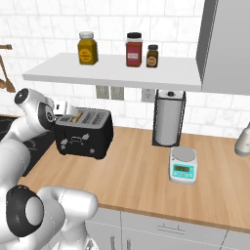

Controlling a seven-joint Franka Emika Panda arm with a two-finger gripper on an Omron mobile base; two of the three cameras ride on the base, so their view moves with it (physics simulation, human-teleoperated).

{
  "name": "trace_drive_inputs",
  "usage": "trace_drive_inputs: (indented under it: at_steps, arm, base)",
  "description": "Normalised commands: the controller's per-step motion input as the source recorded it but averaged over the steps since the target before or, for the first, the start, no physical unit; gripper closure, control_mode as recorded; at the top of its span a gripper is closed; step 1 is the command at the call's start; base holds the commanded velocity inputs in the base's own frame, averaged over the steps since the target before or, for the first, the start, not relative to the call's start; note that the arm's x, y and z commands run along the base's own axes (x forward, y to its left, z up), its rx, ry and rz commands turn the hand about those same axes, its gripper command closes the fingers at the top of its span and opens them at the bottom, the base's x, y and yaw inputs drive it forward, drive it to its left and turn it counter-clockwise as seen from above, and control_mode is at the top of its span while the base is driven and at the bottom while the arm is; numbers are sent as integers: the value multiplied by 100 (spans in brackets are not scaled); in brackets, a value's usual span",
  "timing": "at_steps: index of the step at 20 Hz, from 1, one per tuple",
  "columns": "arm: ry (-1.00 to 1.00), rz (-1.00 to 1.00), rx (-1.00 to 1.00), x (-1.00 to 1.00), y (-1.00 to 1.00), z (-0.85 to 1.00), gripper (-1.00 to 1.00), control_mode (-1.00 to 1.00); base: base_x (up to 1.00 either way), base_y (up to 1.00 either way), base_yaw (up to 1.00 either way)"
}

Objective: Start the toaster. Once the lever pops up, take the bread to the plate on the dining counter.

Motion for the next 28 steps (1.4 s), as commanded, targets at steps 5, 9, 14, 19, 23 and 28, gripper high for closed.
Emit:
trace_drive_inputs:
  at_steps: [5, 9, 14, 19, 23, 28]
  arm:
    - [0, 0, 0, 0, 0, 0, -100, -100]
    - [0, 0, 0, 0, 0, 0, -100, -100]
    - [0, 0, 0, 0, 0, 0, -100, -100]
    - [0, 0, 0, 0, 0, 0, -100, -100]
    - [0, 0, 0, 0, 0, 0, -100, -100]
    - [0, 0, 0, 0, 0, 0, -100, -100]
  base:
    - [0, 0, 0]
    - [0, 0, 0]
    - [0, 0, 0]
    - [0, 0, 0]
    - [0, 0, 0]
    - [0, 0, 0]
